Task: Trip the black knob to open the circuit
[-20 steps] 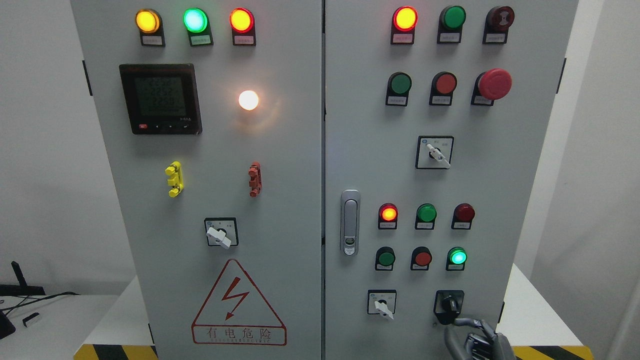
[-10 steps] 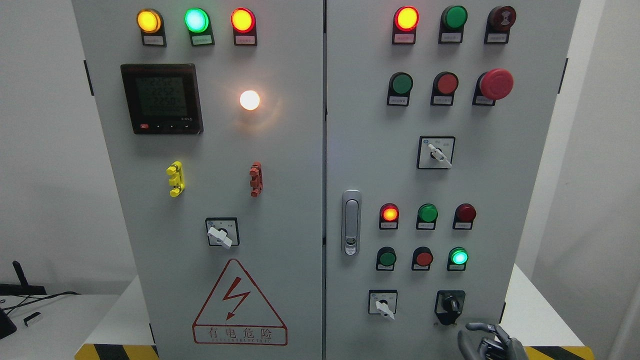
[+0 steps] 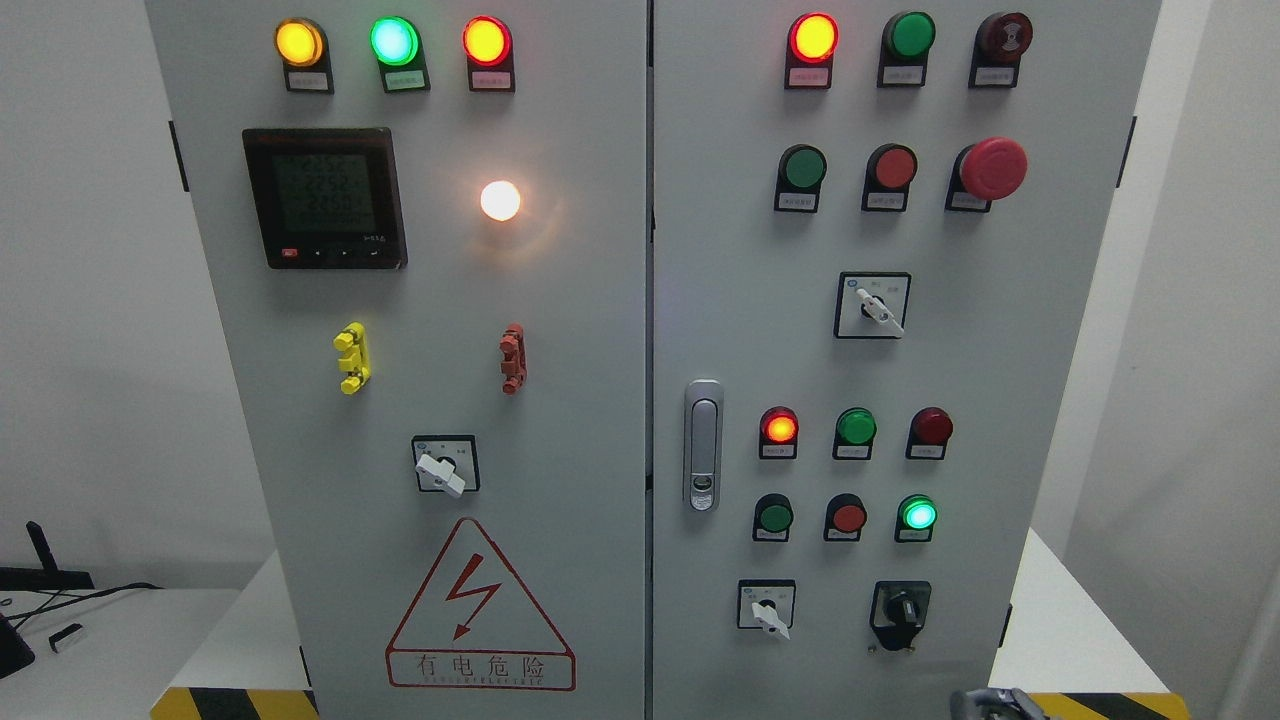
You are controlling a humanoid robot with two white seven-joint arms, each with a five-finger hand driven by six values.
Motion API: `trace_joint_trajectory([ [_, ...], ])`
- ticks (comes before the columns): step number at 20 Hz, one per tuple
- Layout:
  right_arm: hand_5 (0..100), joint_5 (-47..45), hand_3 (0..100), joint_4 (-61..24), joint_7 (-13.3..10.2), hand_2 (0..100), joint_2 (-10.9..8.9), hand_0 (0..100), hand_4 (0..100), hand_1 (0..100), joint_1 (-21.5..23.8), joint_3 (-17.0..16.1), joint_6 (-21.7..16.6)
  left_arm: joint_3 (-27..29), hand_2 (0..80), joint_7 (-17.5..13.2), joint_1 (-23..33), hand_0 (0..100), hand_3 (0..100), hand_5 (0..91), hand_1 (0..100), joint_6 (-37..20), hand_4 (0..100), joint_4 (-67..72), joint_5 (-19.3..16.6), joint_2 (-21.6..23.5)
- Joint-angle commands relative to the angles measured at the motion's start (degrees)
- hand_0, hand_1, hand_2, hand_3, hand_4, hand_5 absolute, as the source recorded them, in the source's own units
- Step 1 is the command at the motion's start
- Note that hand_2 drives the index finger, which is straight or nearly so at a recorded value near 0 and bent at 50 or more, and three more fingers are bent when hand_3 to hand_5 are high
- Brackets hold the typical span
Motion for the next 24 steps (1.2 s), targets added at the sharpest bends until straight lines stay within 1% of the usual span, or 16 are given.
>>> trace_joint_trajectory([
  [1, 54, -2.5, 59, -9.0, 0.3, 39, 0.26, 18, 55, 20, 6.5, -1.3, -0.3, 0.0, 0.0, 0.0, 0.0, 12, 0, 0.0, 39, 0.0, 0, 0.0, -1.8, -0.1],
  [2, 48, -3.3, 54, -9.6, 0.8, 35, 0.26, 15, 49, 17, 7.1, -1.3, -0.2, 0.0, 0.0, 0.0, 0.0, 12, 0, 0.0, 39, 0.0, 0, 0.0, -1.8, 0.0],
  [3, 44, -3.6, 50, -10.2, 2.0, 33, 0.26, 12, 45, 15, 7.5, -1.8, 0.0, 0.0, 0.0, 0.0, 0.0, 12, 0, 0.0, 39, 0.0, 0, 0.0, -1.8, 0.0],
  [4, 42, -3.8, 48, -10.8, 2.9, 31, 0.26, 11, 43, 13, 8.1, -2.0, 0.1, 0.0, 0.0, 0.0, 0.0, 12, 0, 0.0, 39, 0.0, 0, 0.0, -1.8, -0.1],
  [5, 40, -3.8, 46, -11.1, 3.1, 30, 0.26, 9, 41, 12, 8.5, -2.1, 0.1, 0.0, 0.0, 0.0, 0.0, 12, 0, 0.0, 39, 0.0, 0, 0.0, -1.8, 0.0],
  [9, 36, -4.0, 40, -12.7, 3.9, 26, 0.35, 4, 36, 9, 10.5, -2.1, 0.1, 0.0, 0.0, 0.0, 0.0, 12, 0, 0.0, 39, 0.0, 0, 0.0, -1.8, -0.1],
  [10, 35, -4.0, 39, -13.2, 4.4, 25, 0.35, 4, 35, 8, 11.1, -2.1, 0.1, 0.0, 0.0, 0.0, 0.0, 12, 0, 0.0, 39, 0.0, 0, 0.0, -1.8, 0.0],
  [12, 33, -4.0, 37, -13.8, 5.1, 23, 0.44, 1, 33, 2, 12.3, -2.1, 0.0, 0.0, 0.0, 0.0, 0.0, 12, 0, 0.0, 39, 0.0, 0, 0.0, -1.8, 0.0],
  [14, 33, -4.0, 37, -13.9, 5.2, 23, 0.52, 0, 33, 0, 12.8, -2.1, -0.3, 0.0, 0.0, 0.0, 0.0, 12, 0, 0.0, 39, 0.0, 0, 0.0, -1.8, 0.0],
  [19, 32, -4.0, 36, -13.9, 5.2, 21, 0.70, 0, 32, 0, 13.7, -2.7, -0.4, 0.0, 0.0, 0.0, 0.0, 12, 0, 0.0, 39, 0.0, 0, 0.0, -1.8, 0.0],
  [24, 30, -4.0, 32, -13.9, 5.2, 18, 0.96, 0, 28, 0, 13.7, -2.7, -0.2, 0.0, 0.0, 0.0, 0.0, 12, 0, 0.0, 39, 0.0, 0, 0.0, -1.8, 0.0],
])
